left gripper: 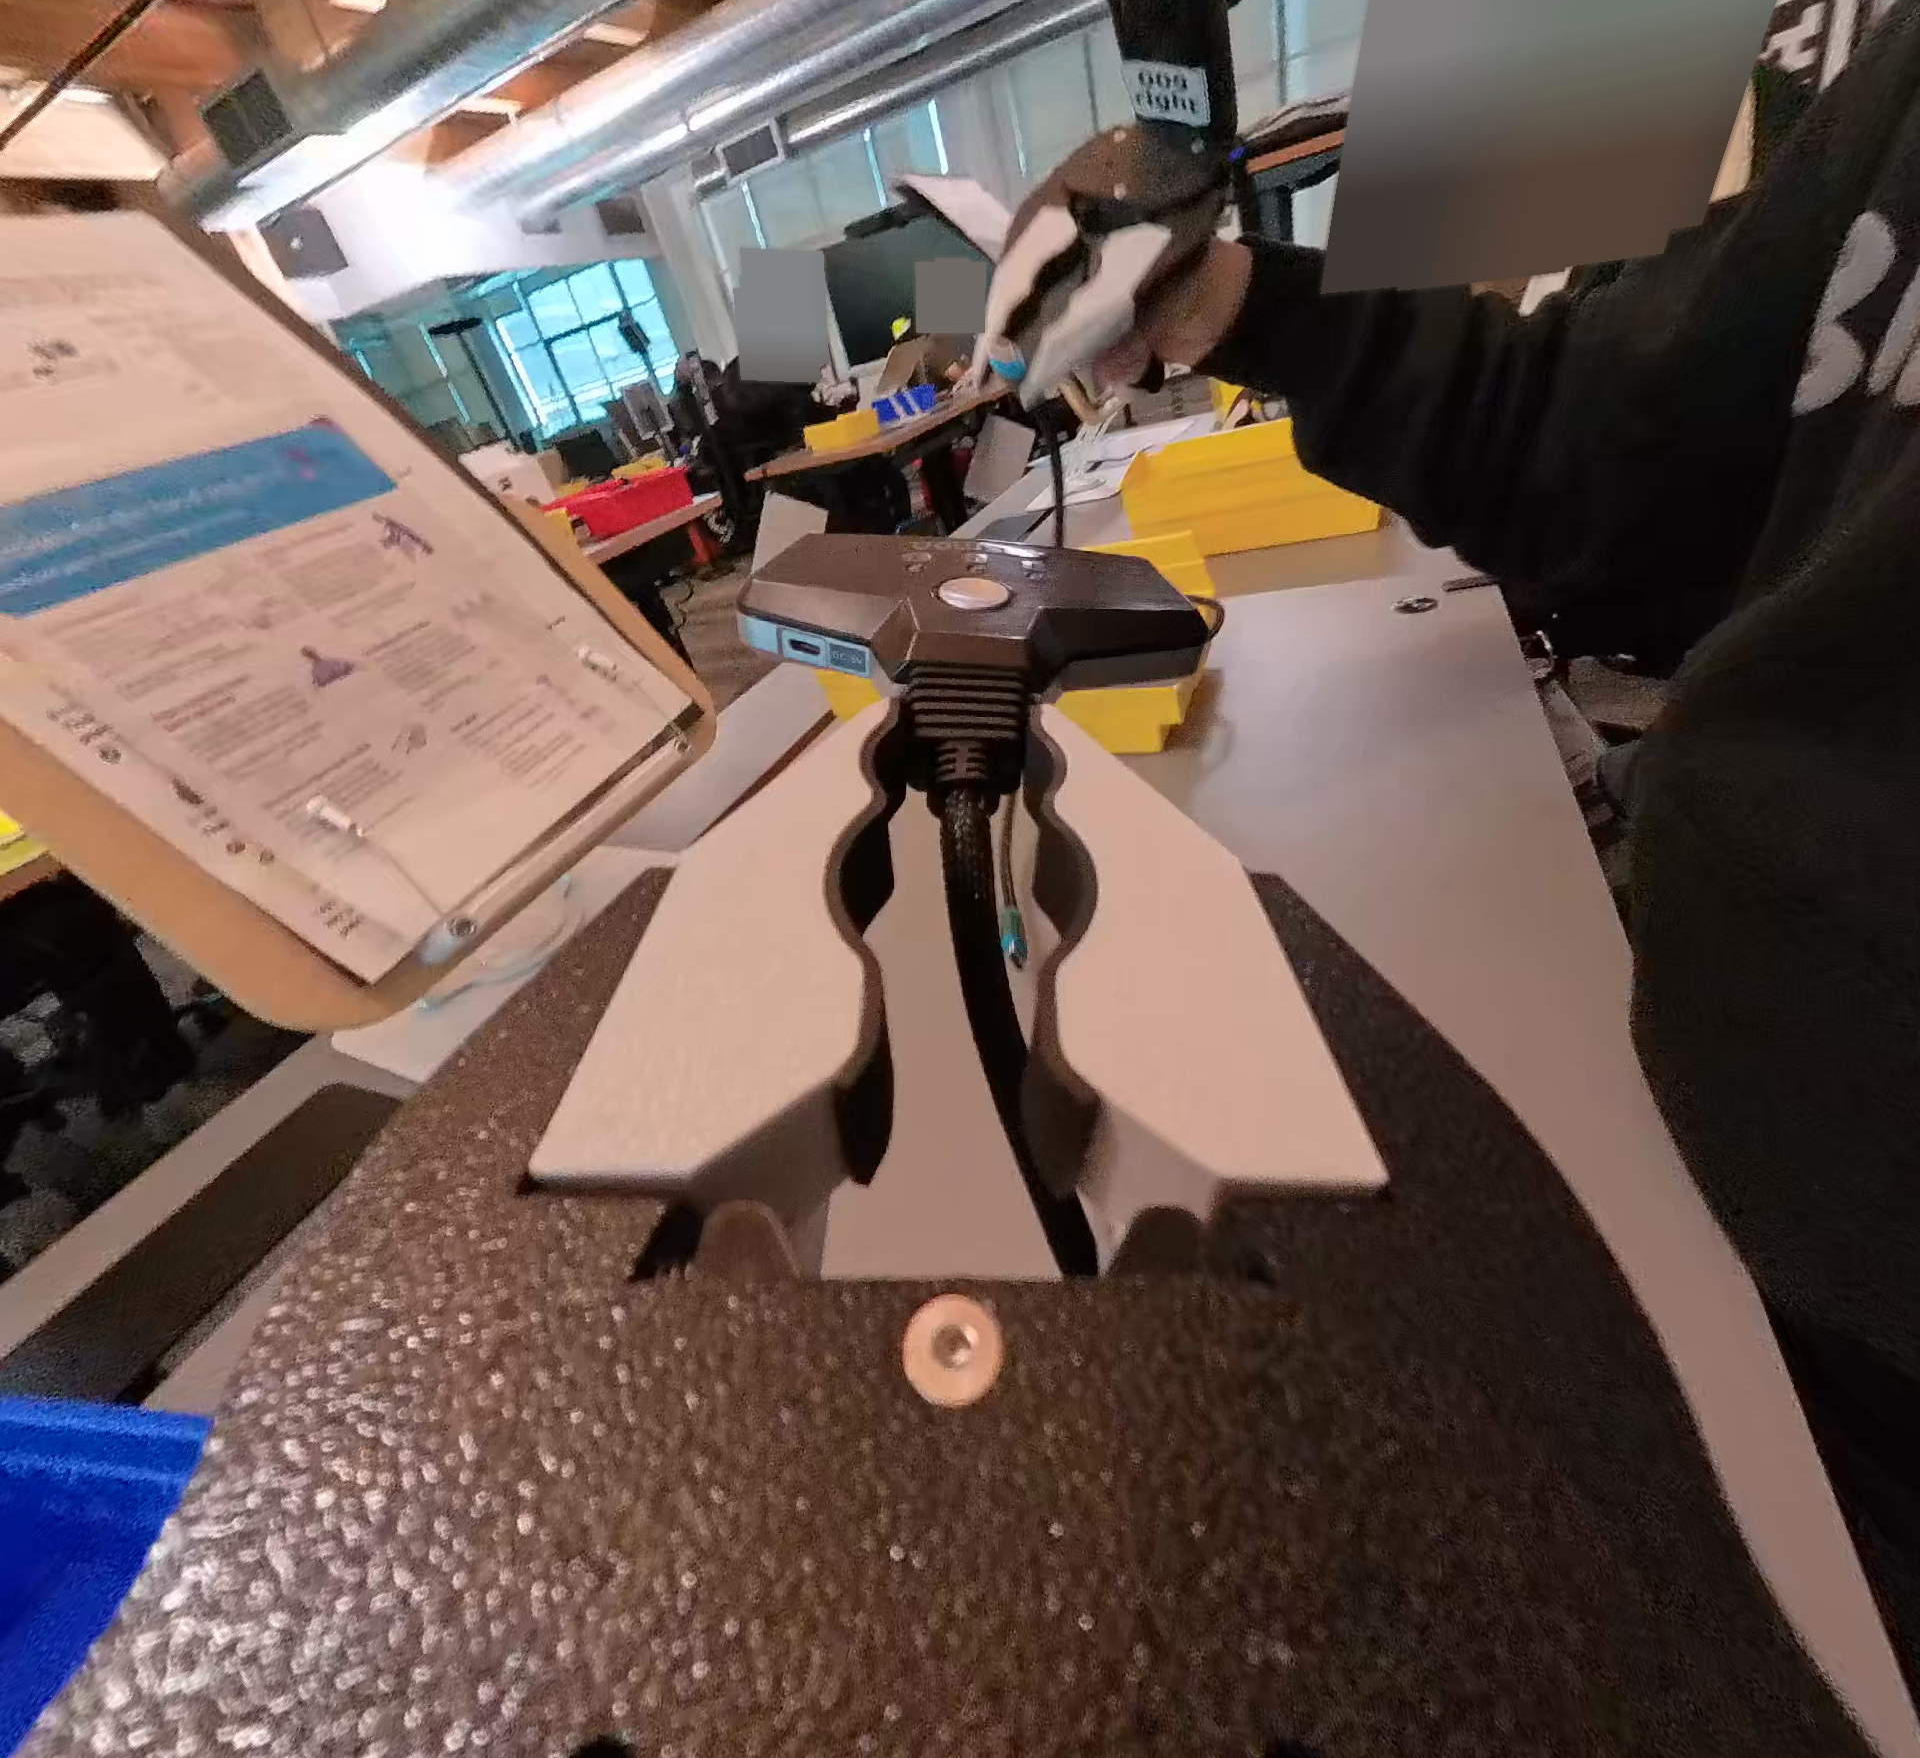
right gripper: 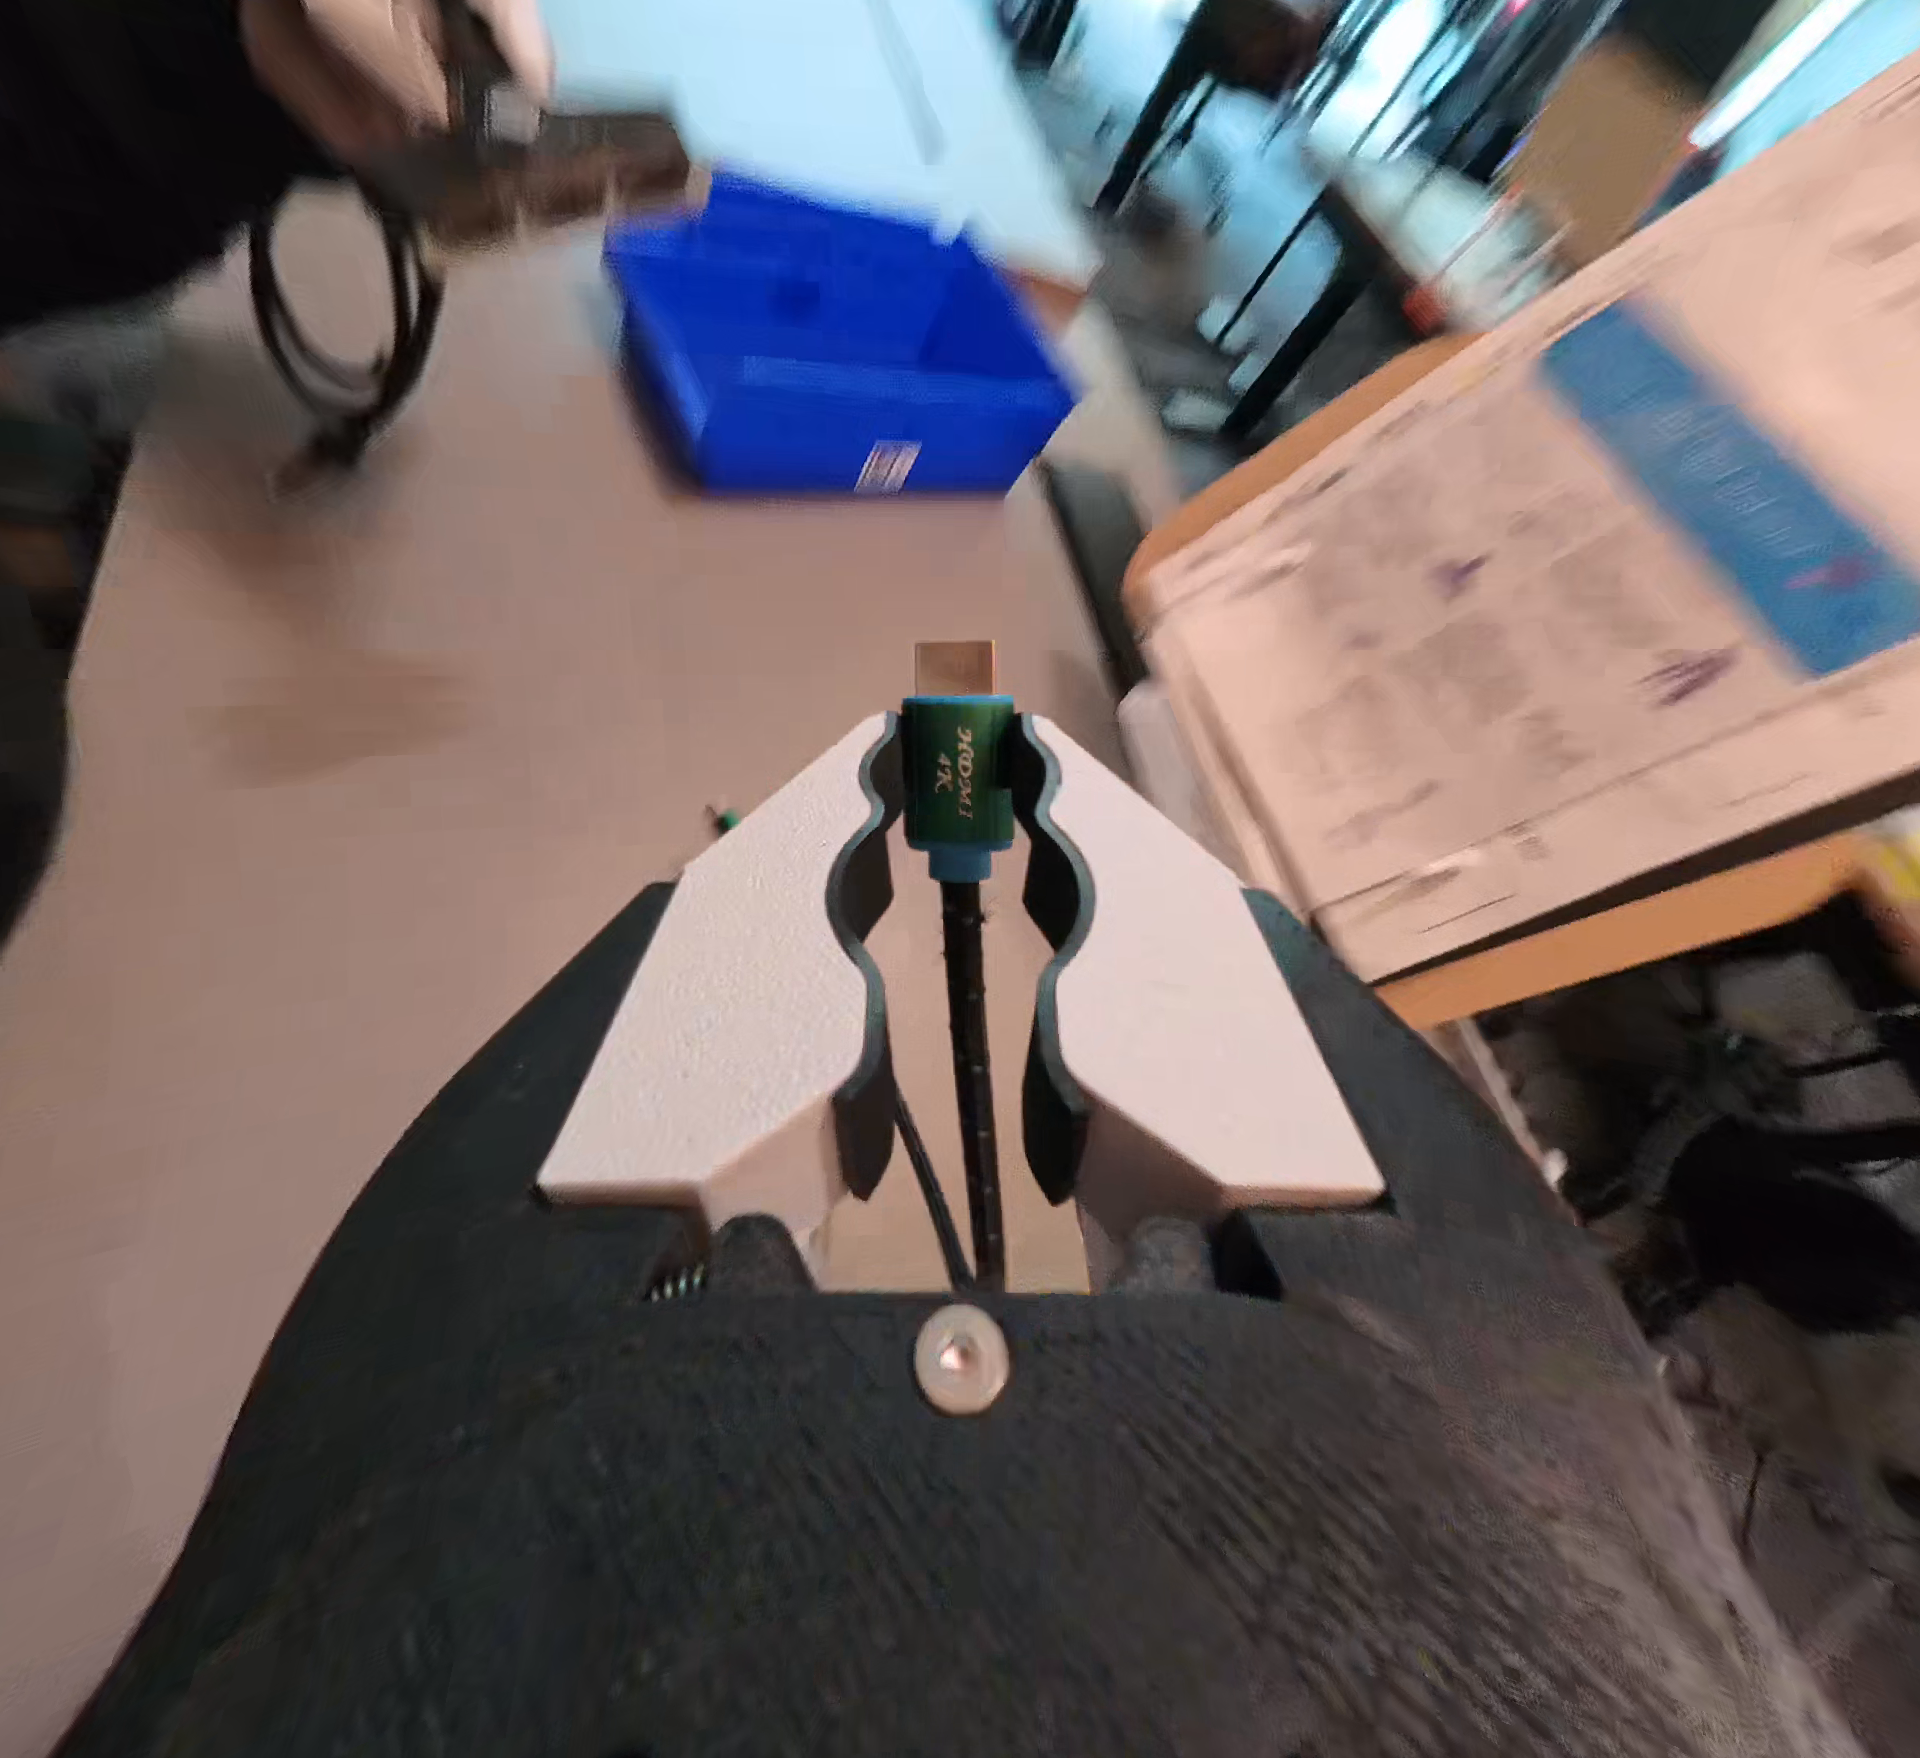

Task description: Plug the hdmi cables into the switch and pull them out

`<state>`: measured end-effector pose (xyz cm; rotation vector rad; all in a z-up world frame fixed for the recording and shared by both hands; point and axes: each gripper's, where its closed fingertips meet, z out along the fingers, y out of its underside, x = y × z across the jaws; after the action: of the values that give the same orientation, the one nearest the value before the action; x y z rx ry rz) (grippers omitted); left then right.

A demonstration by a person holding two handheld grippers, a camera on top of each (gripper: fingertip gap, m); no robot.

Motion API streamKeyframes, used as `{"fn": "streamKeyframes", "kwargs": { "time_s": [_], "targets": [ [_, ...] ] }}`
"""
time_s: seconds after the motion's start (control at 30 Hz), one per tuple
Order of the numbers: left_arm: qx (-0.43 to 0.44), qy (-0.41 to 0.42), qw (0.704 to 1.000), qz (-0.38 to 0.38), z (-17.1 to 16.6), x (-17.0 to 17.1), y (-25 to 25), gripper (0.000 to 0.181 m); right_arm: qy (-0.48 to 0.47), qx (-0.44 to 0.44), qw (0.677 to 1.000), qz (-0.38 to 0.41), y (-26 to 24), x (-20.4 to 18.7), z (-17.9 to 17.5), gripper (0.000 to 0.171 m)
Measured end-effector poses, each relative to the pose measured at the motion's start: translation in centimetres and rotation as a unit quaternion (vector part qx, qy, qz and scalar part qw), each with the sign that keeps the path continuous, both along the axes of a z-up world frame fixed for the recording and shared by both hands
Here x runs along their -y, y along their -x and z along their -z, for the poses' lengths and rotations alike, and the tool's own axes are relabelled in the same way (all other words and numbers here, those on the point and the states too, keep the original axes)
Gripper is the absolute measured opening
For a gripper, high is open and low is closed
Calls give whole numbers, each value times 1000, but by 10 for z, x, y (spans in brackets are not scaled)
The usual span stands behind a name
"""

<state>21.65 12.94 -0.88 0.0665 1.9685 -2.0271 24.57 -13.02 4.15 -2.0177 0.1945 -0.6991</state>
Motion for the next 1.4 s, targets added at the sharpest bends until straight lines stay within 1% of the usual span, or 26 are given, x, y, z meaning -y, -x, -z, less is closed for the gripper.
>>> {"fn": "streamKeyframes", "kwargs": {
  "time_s": [0.03, 0.07, 0.1, 0.17, 0.23, 0.3, 0.4, 0.5, 0.53, 0.6, 0.67, 0.73, 0.77, 0.8, 0.83, 0.9, 0.97, 1.0, 1.03, 1.1, 1.17, 1.2, 1.23, 1.3, 1.37, 1.4],
  "targets": [
    [6, -1, 1000, -6, -1, 1, -1, 19, -24, 21, 999, -7, 9, 7, -23, 19],
    [9, -8, 1000, -12, 1, 2, -2, 19, -26, 31, 999, -9, 17, 18, -38, 19],
    [8, -12, 1000, -11, 3, 4, -2, 19, -18, 55, 998, 28, 15, 38, -50, 19],
    [2, -4, 1000, -6, 7, 5, -2, 19, 17, 77, 991, 112, 9, 83, -58, 19],
    [-7, 0, 1000, -1, 12, 7, -4, 19, 25, 93, 983, 157, 11, 117, -62, 19],
    [-14, -2, 1000, 2, 18, 10, -7, 19, 42, 90, 973, 208, 12, 154, -52, 19],
    [-24, 5, 1000, 14, 21, 17, -10, 19, 43, 35, 969, 241, 20, 192, -17, 20],
    [-28, 8, 999, 25, 22, 25, -11, 19, 53, 17, 955, 291, 17, 223, 23, 19],
    [-30, 8, 999, 29, 22, 27, -11, 19, 54, 16, 954, 293, 17, 225, 33, 19],
    [-32, 5, 999, 34, 23, 32, -11, 19, 43, 5, 961, 275, 18, 215, 48, 19],
    [-35, 4, 999, 38, 23, 36, -10, 19, 93, -2, 952, 292, 13, 219, 65, 19],
    [-37, 2, 998, 41, 24, 39, -8, 19, 77, -47, 959, 267, 5, 202, 82, 19],
    [-38, 1, 998, 43, 25, 41, -8, 19, 76, -95, 960, 254, 2, 193, 99, 18],
    [-40, 1, 998, 44, 25, 42, -7, 19, 101, -138, 951, 256, -3, 192, 120, 19],
    [-42, 2, 998, 45, 26, 43, -7, 19, 128, -153, 943, 267, -13, 194, 137, 19],
    [-45, 6, 998, 49, 26, 46, -6, 19, 157, -202, 935, 247, -24, 181, 171, 19],
    [-47, 8, 998, 52, 26, 48, -4, 19, 194, -226, 925, 237, -37, 171, 197, 19],
    [-48, 8, 998, 51, 26, 49, -4, 19, 233, -243, 911, 239, -40, 175, 211, 19],
    [-49, 8, 997, 52, 27, 50, -3, 19, 261, -248, 900, 244, -46, 179, 219, 19],
    [-53, 9, 997, 56, 28, 52, -2, 19, 278, -253, 893, 246, -58, 183, 228, 20],
    [-57, 7, 997, 57, 31, 54, -2, 19, 294, -266, 893, 215, -60, 185, 234, 22],
    [-58, 4, 997, 58, 32, 55, -1, 19, 291, -276, 891, 214, -61, 187, 235, 31],
    [-59, 3, 996, 59, 33, 56, -1, 19, 288, -289, 889, 209, -59, 188, 232, 34],
    [-60, 5, 996, 60, 33, 57, 0, 19, 275, -306, 890, 195, -53, 188, 221, 49],
    [-61, 5, 996, 59, 33, 57, -2, 19, 257, -278, 901, 213, -57, 192, 201, 88],
    [-62, 6, 996, 58, 34, 57, -3, 19, 241, -264, 908, 220, -58, 191, 188, 90]
  ]
}}
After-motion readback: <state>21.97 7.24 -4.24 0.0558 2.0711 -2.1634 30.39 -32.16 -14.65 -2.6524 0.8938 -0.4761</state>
